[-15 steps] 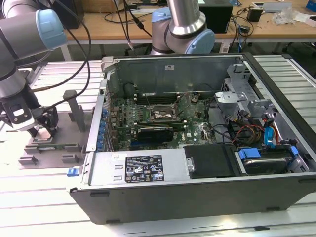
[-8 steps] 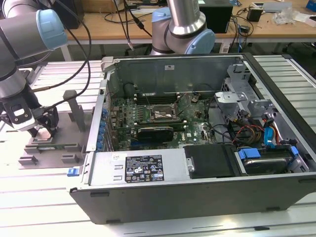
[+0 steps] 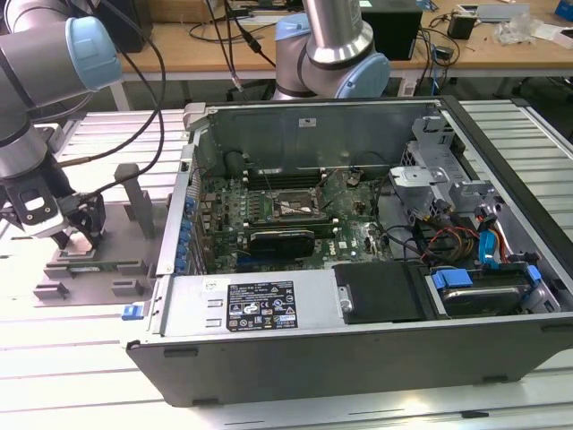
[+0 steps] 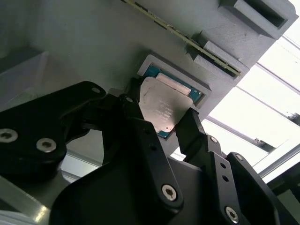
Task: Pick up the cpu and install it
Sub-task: 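Pick up the cpu and move it towards the insertion slot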
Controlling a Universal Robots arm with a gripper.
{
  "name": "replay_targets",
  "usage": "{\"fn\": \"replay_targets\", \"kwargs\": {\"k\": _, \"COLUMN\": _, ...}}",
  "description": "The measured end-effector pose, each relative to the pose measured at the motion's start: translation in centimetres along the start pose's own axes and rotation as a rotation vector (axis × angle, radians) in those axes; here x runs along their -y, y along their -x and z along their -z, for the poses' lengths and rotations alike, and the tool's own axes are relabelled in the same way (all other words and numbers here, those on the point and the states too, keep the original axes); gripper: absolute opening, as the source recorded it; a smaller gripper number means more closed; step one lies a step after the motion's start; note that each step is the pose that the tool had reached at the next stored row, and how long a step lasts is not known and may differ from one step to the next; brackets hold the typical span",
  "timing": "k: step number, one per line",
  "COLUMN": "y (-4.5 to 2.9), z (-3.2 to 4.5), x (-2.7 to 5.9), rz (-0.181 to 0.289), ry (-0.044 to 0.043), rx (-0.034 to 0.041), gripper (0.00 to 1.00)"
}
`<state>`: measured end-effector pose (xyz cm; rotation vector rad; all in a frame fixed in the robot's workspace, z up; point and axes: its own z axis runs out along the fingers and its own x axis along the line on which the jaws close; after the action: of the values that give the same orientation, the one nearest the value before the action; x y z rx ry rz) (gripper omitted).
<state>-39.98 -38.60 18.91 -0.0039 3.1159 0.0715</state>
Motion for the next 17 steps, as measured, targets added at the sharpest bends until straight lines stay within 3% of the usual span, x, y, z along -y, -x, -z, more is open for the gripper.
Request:
{"fn": "replay_targets", "kwargs": {"k": 2, "y": 0.02, "z": 0.12, "x": -0.01, "rz": 0.000, "ry": 0.0001, "rx": 0.0003, "gripper": 0.54}}
{"fn": "replay_targets", "kwargs": {"k": 8, "y": 0.04, "z": 1.72, "x": -0.08, "rz": 0.000, "ry": 0.0000, "rx": 0.0000, "gripper": 0.54}}
{"fn": "replay_targets", "kwargs": {"k": 15, "y": 0.11, "z": 4.16, "x": -0.19, "rz": 0.000, "ry": -0.0007, "rx": 0.0001, "gripper": 0.54}}
{"fn": "replay_targets", "kwargs": {"k": 17, "y": 0.15, "z": 5.64, "x": -0.27, "rz": 0.000, "ry": -0.0027, "rx": 0.0000, "gripper": 0.54}}
